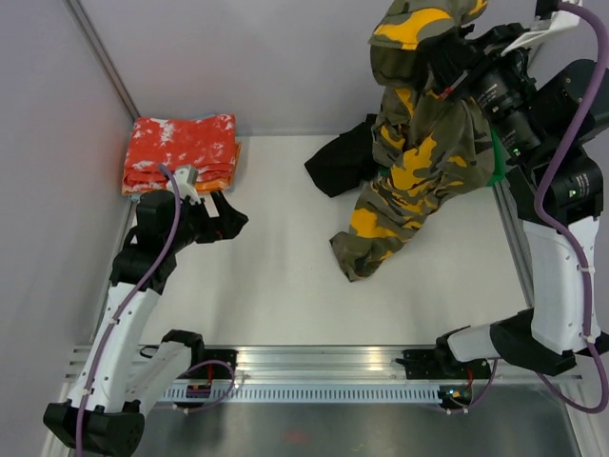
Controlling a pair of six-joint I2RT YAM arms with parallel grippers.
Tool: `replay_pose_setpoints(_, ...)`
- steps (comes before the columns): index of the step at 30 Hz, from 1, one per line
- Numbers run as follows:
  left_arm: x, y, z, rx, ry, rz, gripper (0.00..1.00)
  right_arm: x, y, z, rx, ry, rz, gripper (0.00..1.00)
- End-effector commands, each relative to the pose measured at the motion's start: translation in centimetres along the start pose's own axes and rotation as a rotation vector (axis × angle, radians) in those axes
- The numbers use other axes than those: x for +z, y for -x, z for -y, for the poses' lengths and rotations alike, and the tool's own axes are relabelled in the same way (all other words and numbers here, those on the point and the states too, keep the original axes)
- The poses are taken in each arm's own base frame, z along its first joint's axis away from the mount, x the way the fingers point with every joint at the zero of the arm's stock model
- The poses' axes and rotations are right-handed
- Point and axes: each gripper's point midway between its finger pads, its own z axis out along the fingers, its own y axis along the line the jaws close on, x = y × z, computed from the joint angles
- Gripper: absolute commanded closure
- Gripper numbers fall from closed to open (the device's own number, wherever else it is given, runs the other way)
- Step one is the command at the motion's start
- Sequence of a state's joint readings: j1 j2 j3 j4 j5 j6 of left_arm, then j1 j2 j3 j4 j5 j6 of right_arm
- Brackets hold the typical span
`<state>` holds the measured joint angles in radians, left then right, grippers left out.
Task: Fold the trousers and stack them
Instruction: Move the trousers to the center of the board
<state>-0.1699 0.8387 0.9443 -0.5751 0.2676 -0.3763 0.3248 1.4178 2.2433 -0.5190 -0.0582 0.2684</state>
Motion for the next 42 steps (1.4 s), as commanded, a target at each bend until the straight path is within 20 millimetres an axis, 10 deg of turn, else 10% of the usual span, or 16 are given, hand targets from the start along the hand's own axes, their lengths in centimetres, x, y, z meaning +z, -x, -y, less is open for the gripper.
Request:
replay_pose_setpoints(1, -0.7, 2.2, 0.7, 0.043, -0.003, 0.051, 0.00, 0.1, -3.2, -7.6, 0.100, 0.324, -0.120, 1.00)
replay_pose_setpoints(6, -1.1, 2.8, 0.3, 0.029, 0.038, 0.069, 0.00, -3.2, -8.9, -15.6, 0.093, 0.495, -0.286, 1.00)
replay_pose_setpoints(9, -1.1, 3.0, -1.2, -0.025, 0.128, 0.079, 0.00, -5.0, -18.4, -17.7, 0.062, 0.487, -0.511, 1.00)
replay_pose_setpoints(12, -1.4, 3.0, -2.4, -0.057, 0.210, 0.075, 0.00, -6.7, -26.9, -15.8, 0.068, 0.392, -0.680, 1.00)
replay_pose_setpoints(19, -1.6, 1.9, -5.3, -0.129, 0.390, 0.031, 0.00, -9.3, -37.3, -10.6, 0.007, 0.217, -0.768, 1.00)
replay_pose_setpoints(21, -1.3, 1.8, -5.4, -0.142, 0.398, 0.016, 0.00, -9.0, -40.1, -10.7, -0.003, 0.205, -0.851, 0.84)
replay_pose_setpoints(23, -1.1, 1.7, -5.3, -0.145, 0.388, 0.008, 0.00, -8.8, -41.4, -9.6, -0.020, 0.127, -0.909, 0.34)
replay_pose_setpoints(25, -1.0, 1.7, -5.0, -0.141, 0.368, 0.007, 0.00, -6.5, -40.8, -7.4, -0.014, 0.033, -0.888, 0.08)
replay_pose_setpoints(29, -1.0, 1.5, -4.6, -0.123, 0.330, 0.013, 0.00, -0.2, -35.2, 2.3, 0.212, -0.125, -0.717, 0.02)
replay_pose_setpoints(33, -1.0, 1.3, -4.0, -0.113, 0.294, 0.014, 0.00, 2.1, -33.1, 10.2, 0.149, -0.326, -0.617, 0.02)
replay_pose_setpoints(42, -0.4, 0.0, -0.7, -0.093, 0.083, -0.038, 0.00, -5.4, -44.8, 25.4, 0.265, -0.726, -0.754, 0.05)
